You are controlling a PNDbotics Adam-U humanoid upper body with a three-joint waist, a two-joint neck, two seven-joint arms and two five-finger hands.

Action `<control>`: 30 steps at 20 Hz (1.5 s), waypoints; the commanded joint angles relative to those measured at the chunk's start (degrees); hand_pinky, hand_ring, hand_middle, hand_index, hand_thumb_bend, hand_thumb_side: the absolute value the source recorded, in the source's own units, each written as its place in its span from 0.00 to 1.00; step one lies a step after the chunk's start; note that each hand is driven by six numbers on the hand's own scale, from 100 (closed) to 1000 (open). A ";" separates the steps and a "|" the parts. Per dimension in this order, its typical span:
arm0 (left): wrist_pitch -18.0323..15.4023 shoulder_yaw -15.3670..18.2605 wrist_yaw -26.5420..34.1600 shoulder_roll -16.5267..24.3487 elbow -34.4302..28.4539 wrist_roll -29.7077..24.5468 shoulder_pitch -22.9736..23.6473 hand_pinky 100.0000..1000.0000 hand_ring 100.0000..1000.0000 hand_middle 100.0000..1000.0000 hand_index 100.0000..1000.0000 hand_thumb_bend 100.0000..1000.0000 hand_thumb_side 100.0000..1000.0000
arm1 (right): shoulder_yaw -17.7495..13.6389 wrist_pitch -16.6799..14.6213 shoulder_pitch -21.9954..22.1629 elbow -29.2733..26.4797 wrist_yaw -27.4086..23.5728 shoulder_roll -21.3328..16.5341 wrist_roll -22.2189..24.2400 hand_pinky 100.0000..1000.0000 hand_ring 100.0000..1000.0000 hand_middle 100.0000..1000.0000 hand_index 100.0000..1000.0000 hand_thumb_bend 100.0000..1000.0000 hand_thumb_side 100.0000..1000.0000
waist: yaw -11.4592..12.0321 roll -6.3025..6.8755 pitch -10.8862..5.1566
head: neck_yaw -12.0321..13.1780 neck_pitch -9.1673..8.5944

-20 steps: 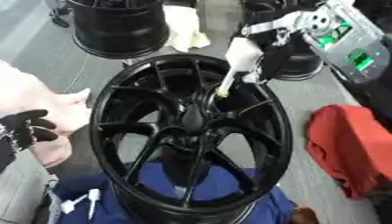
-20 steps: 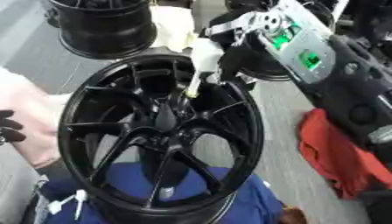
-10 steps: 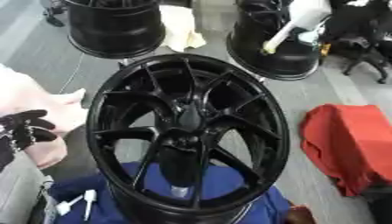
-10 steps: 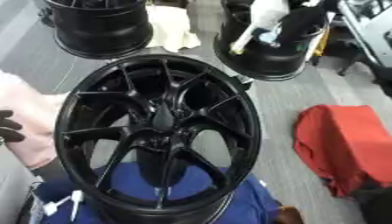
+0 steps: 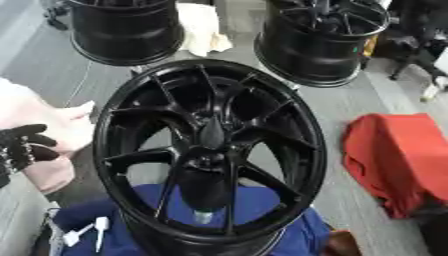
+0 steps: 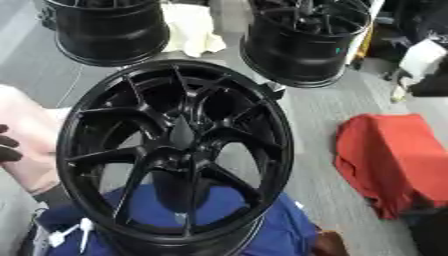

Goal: Pull the pin out of the wheel hub.

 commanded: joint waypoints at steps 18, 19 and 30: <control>-4.08 1.25 -1.26 0.95 1.60 0.07 -0.33 0.81 0.68 0.66 0.87 0.00 0.84 | 5.18 -18.15 4.94 -5.13 -12.97 19.01 -47.31 0.64 0.67 0.69 0.84 0.18 0.31 | 0.60 1.68 0.07 | 0.75 -0.21; -5.29 1.58 -1.54 1.34 2.42 0.07 -0.25 0.81 0.68 0.65 0.87 0.00 0.84 | 6.05 -19.54 5.17 -5.19 -13.85 20.30 -47.93 0.64 0.66 0.67 0.83 0.17 0.32 | 0.69 1.79 0.10 | 0.79 -0.14; -22.77 3.44 -3.86 4.32 20.56 0.07 0.54 0.81 0.67 0.65 0.86 0.00 0.84 | 12.49 -33.35 8.25 3.46 -23.15 27.52 -51.09 0.62 0.62 0.62 0.80 0.11 0.40 | 1.03 2.18 0.95 | -0.67 -1.87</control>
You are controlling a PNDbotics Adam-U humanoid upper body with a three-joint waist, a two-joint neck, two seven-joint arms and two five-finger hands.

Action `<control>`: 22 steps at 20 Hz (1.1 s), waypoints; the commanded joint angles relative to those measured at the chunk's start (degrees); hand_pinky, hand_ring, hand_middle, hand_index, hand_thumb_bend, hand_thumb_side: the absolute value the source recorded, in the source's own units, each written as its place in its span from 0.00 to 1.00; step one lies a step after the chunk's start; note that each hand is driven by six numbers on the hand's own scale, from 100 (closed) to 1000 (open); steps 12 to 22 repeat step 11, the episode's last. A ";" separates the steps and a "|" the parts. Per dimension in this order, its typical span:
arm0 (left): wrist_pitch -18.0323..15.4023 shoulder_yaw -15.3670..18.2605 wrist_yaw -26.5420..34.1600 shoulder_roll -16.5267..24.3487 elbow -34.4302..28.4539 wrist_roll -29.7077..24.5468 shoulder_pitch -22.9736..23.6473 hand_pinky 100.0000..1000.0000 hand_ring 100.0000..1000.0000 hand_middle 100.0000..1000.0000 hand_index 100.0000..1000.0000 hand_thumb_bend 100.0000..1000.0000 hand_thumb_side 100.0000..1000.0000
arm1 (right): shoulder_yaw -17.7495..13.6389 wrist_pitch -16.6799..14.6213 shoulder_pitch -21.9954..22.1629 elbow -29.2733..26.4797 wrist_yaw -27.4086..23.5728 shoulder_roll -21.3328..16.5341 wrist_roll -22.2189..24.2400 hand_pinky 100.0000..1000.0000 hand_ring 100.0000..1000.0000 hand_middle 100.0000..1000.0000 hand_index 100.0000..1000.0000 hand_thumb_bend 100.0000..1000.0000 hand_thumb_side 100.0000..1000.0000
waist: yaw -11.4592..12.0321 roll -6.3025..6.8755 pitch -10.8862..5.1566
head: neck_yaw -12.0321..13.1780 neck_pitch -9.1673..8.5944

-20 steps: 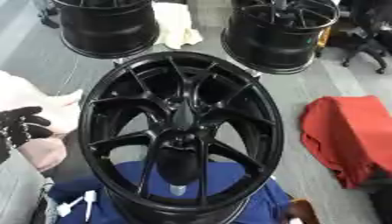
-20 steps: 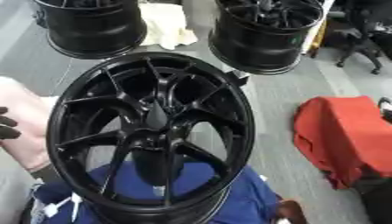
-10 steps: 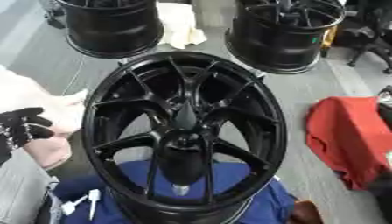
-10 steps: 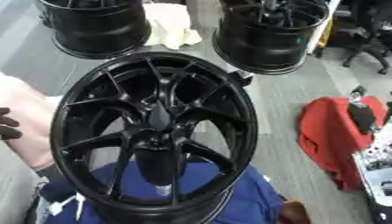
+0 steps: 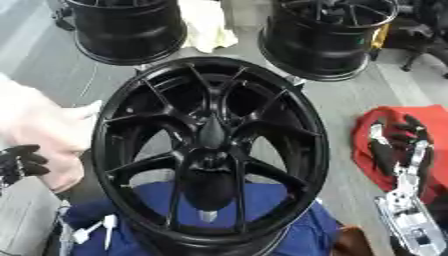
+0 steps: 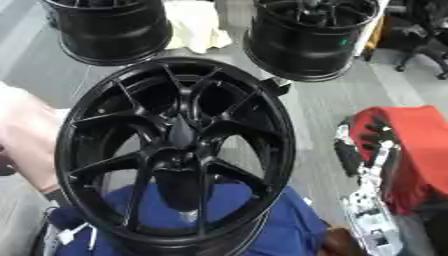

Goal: Pull the pin out of the wheel hub.

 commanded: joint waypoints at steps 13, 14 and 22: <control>-9.24 -0.20 0.30 1.09 8.15 -0.86 -1.26 0.80 0.64 0.62 0.84 0.00 0.85 | 1.09 -2.72 -1.27 5.75 -0.31 0.15 0.49 0.61 0.60 0.60 0.79 0.04 0.47 | -1.01 0.44 -0.34 | -0.54 -1.98; -9.24 -0.20 0.30 1.09 8.15 -0.86 -1.26 0.80 0.64 0.62 0.84 0.00 0.85 | 1.09 -2.72 -1.27 5.75 -0.31 0.15 0.49 0.61 0.60 0.60 0.79 0.04 0.47 | -1.01 0.44 -0.34 | -0.54 -1.98; -9.24 -0.20 0.30 1.09 8.15 -0.86 -1.26 0.80 0.64 0.62 0.84 0.00 0.85 | 1.09 -2.72 -1.27 5.75 -0.31 0.15 0.49 0.61 0.60 0.60 0.79 0.04 0.47 | -1.01 0.44 -0.34 | -0.54 -1.98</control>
